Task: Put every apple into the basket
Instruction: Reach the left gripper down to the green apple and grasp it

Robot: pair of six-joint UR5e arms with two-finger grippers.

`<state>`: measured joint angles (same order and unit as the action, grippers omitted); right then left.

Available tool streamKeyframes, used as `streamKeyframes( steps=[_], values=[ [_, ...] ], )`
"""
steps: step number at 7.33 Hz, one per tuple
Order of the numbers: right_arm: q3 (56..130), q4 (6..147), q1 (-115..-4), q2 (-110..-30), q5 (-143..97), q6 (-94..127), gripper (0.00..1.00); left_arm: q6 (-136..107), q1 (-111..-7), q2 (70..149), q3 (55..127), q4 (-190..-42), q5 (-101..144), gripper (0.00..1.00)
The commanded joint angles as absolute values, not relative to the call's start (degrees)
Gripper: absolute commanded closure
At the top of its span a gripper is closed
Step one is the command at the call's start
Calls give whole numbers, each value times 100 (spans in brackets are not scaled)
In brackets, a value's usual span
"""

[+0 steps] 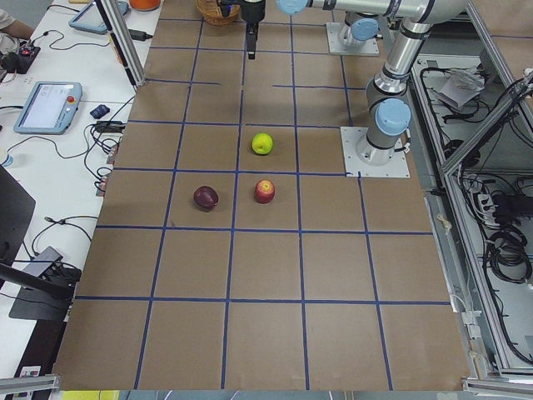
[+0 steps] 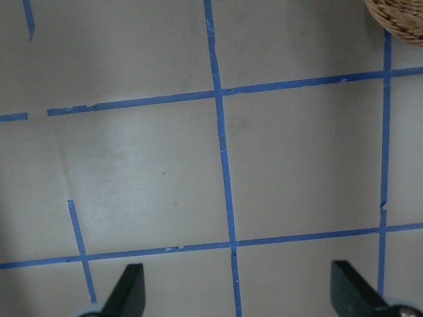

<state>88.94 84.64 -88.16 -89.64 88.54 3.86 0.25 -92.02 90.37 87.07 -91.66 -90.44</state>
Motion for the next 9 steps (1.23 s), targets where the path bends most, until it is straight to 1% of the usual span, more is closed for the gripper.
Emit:
streamKeyframes(
  steps=[1, 4, 5, 6, 8, 9],
  values=[
    [8903, 8473, -8815, -8965, 8859, 378, 0, 26, -9202, 9035, 8719, -9167, -9044, 0],
    [8921, 8473, -8824, -8991, 8859, 387, 0, 79, -9159, 9044, 8754, -9184, -9079, 0],
    [8930, 8473, -8816, -8991, 8859, 387, 0, 62, -9123, 8992, 8998, -9167, -9105, 0],
    [8938, 8473, -8824, -8991, 8859, 378, 0, 79, -9001, 8991, 9418, -8984, -9105, 0],
    [8912, 8490, -8816, -8983, 8859, 378, 0, 750, -8493, 8930, 10602, -7793, -9166, 0],
    [8930, 8569, -8824, -8991, 8859, 387, 0, 843, -8447, 8895, 11191, -7317, -9480, 0]
  ],
)
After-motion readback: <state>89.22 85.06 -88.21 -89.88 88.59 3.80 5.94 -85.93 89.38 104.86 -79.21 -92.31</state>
